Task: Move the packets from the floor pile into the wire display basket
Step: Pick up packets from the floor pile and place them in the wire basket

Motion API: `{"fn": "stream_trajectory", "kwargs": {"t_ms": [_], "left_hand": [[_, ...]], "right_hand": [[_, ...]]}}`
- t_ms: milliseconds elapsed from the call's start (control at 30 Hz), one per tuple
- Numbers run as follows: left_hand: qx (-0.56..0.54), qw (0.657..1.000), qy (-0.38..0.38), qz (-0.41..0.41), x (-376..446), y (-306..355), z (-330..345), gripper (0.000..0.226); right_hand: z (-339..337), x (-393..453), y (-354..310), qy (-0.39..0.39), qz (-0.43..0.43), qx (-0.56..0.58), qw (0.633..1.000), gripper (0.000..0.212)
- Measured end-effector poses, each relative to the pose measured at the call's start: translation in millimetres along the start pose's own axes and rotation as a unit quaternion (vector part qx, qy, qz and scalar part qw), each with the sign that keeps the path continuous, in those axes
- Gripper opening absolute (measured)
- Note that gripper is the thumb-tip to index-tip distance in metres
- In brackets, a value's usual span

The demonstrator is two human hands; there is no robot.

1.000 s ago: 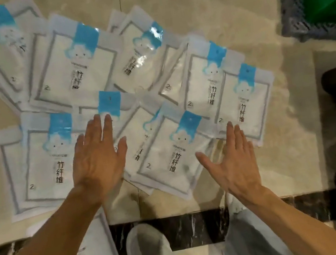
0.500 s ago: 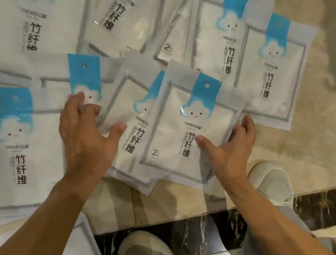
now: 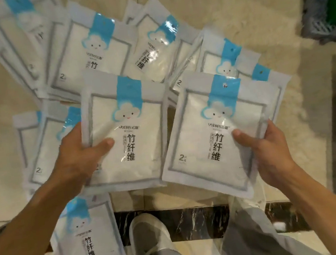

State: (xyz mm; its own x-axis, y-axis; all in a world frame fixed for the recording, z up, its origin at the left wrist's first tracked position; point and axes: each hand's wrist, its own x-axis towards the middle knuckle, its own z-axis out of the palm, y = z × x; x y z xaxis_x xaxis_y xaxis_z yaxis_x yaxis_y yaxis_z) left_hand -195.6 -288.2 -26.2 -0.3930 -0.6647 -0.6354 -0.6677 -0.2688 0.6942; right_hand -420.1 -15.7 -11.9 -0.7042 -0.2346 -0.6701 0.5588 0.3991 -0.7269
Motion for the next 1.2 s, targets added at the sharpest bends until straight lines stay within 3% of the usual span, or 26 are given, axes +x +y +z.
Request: {"fn": "stream_trajectory", "kwargs": {"t_ms": [333, 467, 700, 767, 833, 1100, 1200], "left_hand": [[-0.19, 0.977, 0.083, -0.039, -147, 152, -125, 0.03], [-0.222, 0.97, 0.098, -0.022, -228, 227, -192, 0.044], [-0.292, 0.944, 0.155, 0.014, -397, 335, -322, 0.074], [-0.307, 0.931, 0.193, 0.034, -447, 355, -353, 0.052], [-0.319, 0.919, 0.227, 0.046, -496, 372, -381, 0.044], [-0.337, 0.868, 0.349, 0.108, -670, 401, -449, 0.036], [-0.364, 0.833, 0.396, 0.132, -728, 406, -450, 0.043]], "right_hand": [[9, -107, -245, -0.132, 0.027, -0.073, 0.988, 0.047], [33, -183, -349, -0.192, 0.001, -0.103, 0.976, 0.03], [82, -349, -510, -0.286, -0.062, -0.14, 0.946, 0.034], [94, -398, -545, -0.315, -0.089, -0.151, 0.933, 0.035], [106, -445, -575, -0.35, -0.111, -0.159, 0.916, 0.034], [135, -598, -652, -0.442, -0.162, -0.138, 0.871, 0.039], [140, -638, -666, -0.483, -0.171, -0.142, 0.847, 0.036]]}}
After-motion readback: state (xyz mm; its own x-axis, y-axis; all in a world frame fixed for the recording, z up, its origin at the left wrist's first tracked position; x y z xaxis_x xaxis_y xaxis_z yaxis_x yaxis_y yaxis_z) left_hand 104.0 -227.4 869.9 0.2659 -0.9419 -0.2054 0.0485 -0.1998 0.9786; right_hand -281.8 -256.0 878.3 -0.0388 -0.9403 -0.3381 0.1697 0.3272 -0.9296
